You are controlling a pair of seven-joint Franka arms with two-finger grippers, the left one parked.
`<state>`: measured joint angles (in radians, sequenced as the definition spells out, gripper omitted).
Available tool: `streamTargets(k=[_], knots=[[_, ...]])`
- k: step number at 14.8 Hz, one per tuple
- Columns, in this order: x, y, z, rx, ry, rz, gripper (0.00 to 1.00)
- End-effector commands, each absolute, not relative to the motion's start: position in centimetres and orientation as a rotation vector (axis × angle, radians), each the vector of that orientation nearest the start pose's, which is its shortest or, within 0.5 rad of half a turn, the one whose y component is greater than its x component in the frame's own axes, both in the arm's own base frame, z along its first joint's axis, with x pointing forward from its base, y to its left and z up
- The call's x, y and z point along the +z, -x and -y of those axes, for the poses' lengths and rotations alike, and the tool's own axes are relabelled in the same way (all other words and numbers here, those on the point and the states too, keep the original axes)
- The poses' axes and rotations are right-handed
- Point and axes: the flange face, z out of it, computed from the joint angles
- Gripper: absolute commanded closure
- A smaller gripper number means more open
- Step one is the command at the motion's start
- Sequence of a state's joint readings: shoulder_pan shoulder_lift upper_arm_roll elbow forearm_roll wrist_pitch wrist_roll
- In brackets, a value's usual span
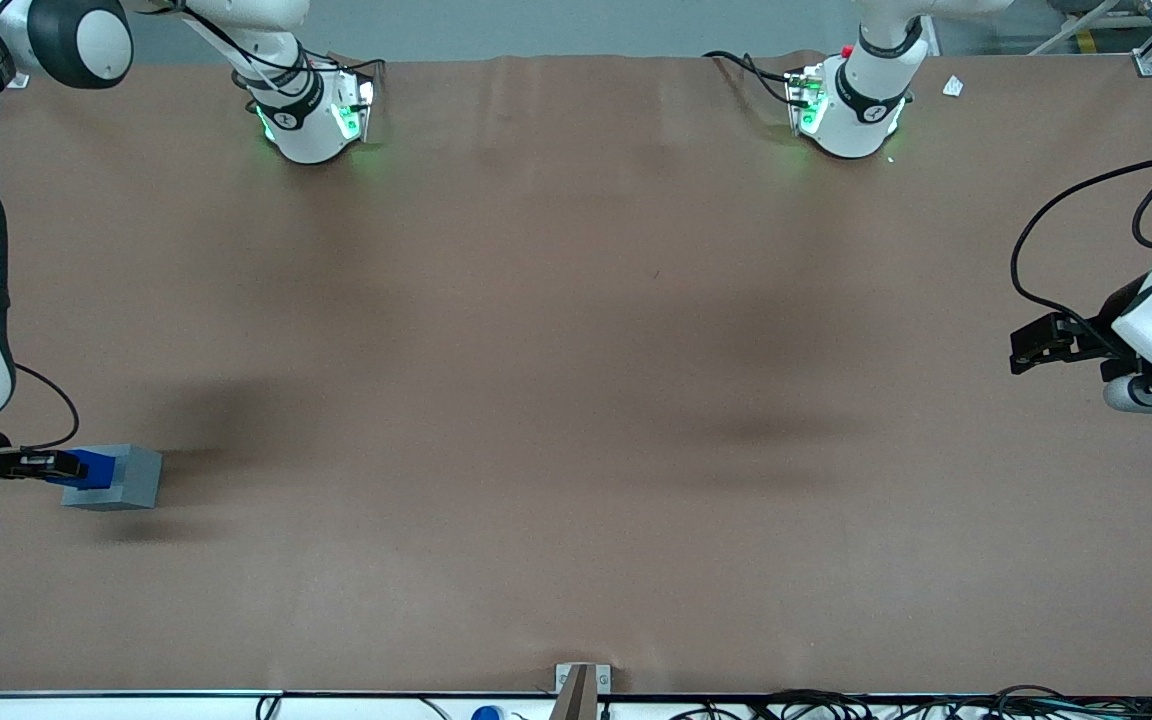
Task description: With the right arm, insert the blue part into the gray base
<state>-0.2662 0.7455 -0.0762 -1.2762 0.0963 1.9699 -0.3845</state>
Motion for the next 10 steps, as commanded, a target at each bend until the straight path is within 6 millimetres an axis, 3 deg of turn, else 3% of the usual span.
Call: streamTargets(k=[1, 4, 6, 7, 10], knots=[[30.36, -70.2, 23.15, 0.055, 3.075, 0.024, 1.0], [30.27, -70.26, 23.05, 0.053, 3.076, 0.024, 0.98], [30.29, -70.31, 22.95, 0.052, 3.077, 0.003, 0.8], [30.19, -70.32, 22.96, 0.053, 3.078, 0.004, 0.53], [30.2, -70.39, 22.78, 0.053, 3.083, 0.011, 0.41]])
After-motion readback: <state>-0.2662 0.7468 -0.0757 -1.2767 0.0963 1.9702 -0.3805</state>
